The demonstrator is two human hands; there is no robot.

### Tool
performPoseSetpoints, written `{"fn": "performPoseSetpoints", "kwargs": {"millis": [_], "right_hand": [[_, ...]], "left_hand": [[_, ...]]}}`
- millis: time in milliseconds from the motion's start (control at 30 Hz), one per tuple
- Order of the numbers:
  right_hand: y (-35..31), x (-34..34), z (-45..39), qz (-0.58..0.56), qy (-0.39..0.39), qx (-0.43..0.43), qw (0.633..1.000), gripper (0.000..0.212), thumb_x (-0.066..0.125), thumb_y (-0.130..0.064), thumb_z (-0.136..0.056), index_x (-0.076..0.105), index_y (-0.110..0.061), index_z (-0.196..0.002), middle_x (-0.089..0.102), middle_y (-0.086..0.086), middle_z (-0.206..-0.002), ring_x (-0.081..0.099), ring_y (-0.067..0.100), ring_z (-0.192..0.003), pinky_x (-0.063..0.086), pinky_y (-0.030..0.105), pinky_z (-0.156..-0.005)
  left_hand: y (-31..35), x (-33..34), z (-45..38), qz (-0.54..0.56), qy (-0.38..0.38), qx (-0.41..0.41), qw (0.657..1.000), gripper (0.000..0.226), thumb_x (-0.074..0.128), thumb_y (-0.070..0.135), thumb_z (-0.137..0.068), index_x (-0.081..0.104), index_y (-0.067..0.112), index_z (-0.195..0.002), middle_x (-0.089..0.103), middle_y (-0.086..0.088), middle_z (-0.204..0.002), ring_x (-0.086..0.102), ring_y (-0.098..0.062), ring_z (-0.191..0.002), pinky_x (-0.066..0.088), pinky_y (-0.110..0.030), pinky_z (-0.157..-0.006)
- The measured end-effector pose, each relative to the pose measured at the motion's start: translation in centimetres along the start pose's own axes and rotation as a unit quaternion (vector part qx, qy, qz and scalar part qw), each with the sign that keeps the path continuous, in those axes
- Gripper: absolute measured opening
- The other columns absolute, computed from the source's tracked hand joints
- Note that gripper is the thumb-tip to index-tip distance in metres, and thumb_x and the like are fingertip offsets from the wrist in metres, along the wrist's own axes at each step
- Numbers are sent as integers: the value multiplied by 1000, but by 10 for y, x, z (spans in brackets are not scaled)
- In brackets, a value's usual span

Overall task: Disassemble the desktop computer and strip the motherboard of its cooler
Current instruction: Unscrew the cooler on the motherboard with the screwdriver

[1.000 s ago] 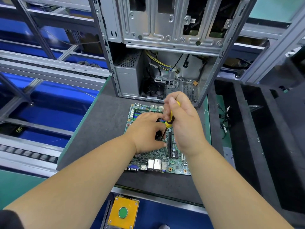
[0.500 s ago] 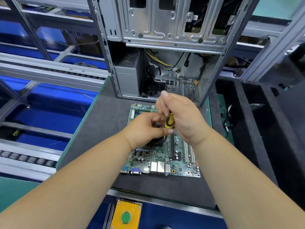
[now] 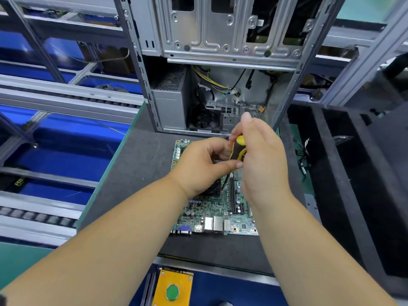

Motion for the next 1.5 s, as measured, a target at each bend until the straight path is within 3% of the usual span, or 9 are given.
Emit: {"fn": "performPoseSetpoints", "kwargs": {"millis": [233,400,567,700,800,1067,1233,1333,1500], "right_hand": [[0,8,-5,55,-71,-36,995,49,54,-44,-89,39,-11,-57,31,-5,-54,33,18,-58,29,35,-58],[0,-2,-18,49,-158,-30,986,54,53,-42,-92,39,-18,-46,33,-2,-47,32,15,-49,30,25,-51],[-2,3,-23,51,-234,5,971,52,52,-39,-94,42,-15,-48,30,6,-46,30,19,-46,31,24,-48],[-4,1,-15,39,-112,11,993,33,57,-35,-89,56,-13,-64,44,-2,-52,43,15,-51,38,26,-49],[1,2,-1,-54,-41,34,997,25,62,-37,-83,57,-15,-74,48,-3,-65,45,16,-60,40,28,-53],[-4,10,0,-29,-139,8,990,48,58,-34,-89,46,-16,-46,29,-1,-44,29,14,-44,25,19,-46],[-6,6,-8,-17,-241,20,970,48,58,-34,-87,47,-13,-45,30,12,-44,26,17,-44,23,22,-47],[-5,4,-6,-13,-235,25,972,46,58,-35,-88,51,-12,-49,29,22,-46,27,19,-45,25,21,-45],[0,-1,6,10,-98,1,995,15,56,-29,-86,66,-18,-81,57,-6,-68,54,11,-68,45,30,-65]], "left_hand": [[-2,6,-2,-9,-19,-15,1000,20,69,5,-67,60,9,-84,64,-19,-83,55,-15,-79,45,-33,-72],[-5,2,-1,25,-130,-60,989,23,67,0,-84,64,21,-93,70,10,-89,63,-1,-86,46,-14,-80],[-8,-1,-1,-30,-77,-38,996,22,71,0,-83,68,22,-86,68,16,-70,56,7,-65,42,-8,-67],[-11,-1,1,-43,-46,-11,998,14,71,-1,-83,68,10,-93,71,7,-85,63,-7,-80,50,-25,-79],[-3,0,1,-94,-39,38,994,25,69,4,-82,62,28,-88,65,24,-77,57,6,-71,42,-9,-69],[2,3,7,-27,-59,3,998,43,73,-9,-71,57,31,-74,62,21,-68,51,8,-64,40,-7,-63],[0,-1,8,-3,-119,-63,991,24,69,-3,-83,68,21,-81,68,13,-71,55,6,-65,43,-11,-65],[-5,-2,10,-28,-92,-57,994,25,73,3,-82,72,27,-78,68,10,-71,54,1,-65,44,-13,-67],[-14,-2,11,-80,-17,-23,996,11,70,24,-81,68,19,-72,54,10,-62,43,-2,-60,37,-20,-60]]}}
Point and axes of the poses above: each hand's wrist, its own z-axis away from the middle knuckle, its own x-axis out of the palm, y = z × x, the point moved 4 cm from there along -z, towards the middle knuckle
